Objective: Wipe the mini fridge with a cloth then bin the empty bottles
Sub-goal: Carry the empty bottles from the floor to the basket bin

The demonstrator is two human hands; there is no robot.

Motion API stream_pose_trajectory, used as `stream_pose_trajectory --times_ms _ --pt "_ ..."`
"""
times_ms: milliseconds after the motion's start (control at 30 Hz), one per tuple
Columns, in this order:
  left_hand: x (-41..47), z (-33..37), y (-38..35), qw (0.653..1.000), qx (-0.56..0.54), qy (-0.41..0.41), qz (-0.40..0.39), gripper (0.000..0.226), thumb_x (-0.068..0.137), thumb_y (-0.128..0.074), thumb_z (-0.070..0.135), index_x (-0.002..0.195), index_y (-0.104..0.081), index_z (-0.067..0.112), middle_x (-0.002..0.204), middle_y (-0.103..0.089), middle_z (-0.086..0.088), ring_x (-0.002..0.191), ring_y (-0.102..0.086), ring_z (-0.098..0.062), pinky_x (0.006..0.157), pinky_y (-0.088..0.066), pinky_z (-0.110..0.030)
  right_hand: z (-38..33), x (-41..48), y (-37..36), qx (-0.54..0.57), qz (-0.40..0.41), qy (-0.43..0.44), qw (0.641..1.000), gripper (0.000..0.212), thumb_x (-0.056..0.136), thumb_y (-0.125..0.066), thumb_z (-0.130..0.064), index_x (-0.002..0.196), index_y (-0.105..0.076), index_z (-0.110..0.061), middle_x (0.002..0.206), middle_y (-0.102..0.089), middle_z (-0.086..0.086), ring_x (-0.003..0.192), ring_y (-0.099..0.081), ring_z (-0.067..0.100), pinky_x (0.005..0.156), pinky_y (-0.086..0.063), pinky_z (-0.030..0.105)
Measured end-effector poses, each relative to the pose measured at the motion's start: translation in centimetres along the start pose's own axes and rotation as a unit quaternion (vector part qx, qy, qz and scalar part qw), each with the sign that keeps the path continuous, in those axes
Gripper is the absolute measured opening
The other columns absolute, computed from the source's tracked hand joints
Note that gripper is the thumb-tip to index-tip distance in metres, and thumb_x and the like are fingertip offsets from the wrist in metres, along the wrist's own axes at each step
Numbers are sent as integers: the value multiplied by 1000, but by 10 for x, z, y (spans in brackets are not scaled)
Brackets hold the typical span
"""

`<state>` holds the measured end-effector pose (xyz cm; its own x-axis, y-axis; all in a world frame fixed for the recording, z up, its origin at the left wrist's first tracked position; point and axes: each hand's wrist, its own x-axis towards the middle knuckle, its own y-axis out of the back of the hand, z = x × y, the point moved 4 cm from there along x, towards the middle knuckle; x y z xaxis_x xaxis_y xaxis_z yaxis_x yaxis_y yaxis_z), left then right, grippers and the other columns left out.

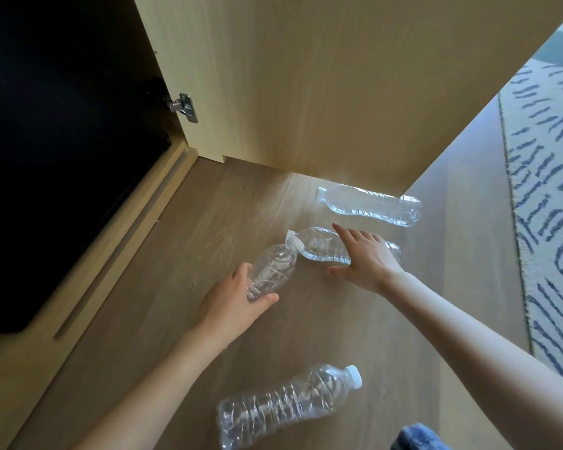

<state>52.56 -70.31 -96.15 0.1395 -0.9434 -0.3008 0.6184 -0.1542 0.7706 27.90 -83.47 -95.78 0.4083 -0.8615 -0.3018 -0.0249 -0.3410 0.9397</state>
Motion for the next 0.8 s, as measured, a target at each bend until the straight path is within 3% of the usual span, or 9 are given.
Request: stream_pose_trajectory --times_ms 167,400,667,800 --pt "0 -1 -5 998 -38 41 -3 71 78 -64 66 131 -43 23 121 -61 6 100 -63 -17 76 -45 -32 5 -3 -5 -14 5 -30 999 76 86 -69 -50 149 -38 -22 136 -55 3 126 -47 28 98 -42 37" --pt "-50 36 49 992 -69 103 -26 69 81 -67 59 131 -44 16 129 -59 -1 109 -59 -22 77 -39 -27 -20 -76 54 189 25 -127 973 65 77 -75 -49 130 -48 -23 122 -55 2 108 -56 26 84 -46 35" --pt "-135 139 212 985 -101 139 -29 62 81 -68 58 124 -45 21 117 -63 1 100 -61 -22 79 -48 -35 -81 -190 225 321 51 -172 930 58 76 -76 -51 121 -46 -30 113 -48 -15 90 -57 7 78 -44 27" --pt "-180 213 321 986 -103 129 -1 71 77 -64 66 129 -44 23 114 -59 6 95 -59 -16 73 -42 -31 -114 -248 350 345 87 -161 921 58 77 -79 -46 123 -48 -26 111 -49 -12 88 -50 -4 72 -38 13"
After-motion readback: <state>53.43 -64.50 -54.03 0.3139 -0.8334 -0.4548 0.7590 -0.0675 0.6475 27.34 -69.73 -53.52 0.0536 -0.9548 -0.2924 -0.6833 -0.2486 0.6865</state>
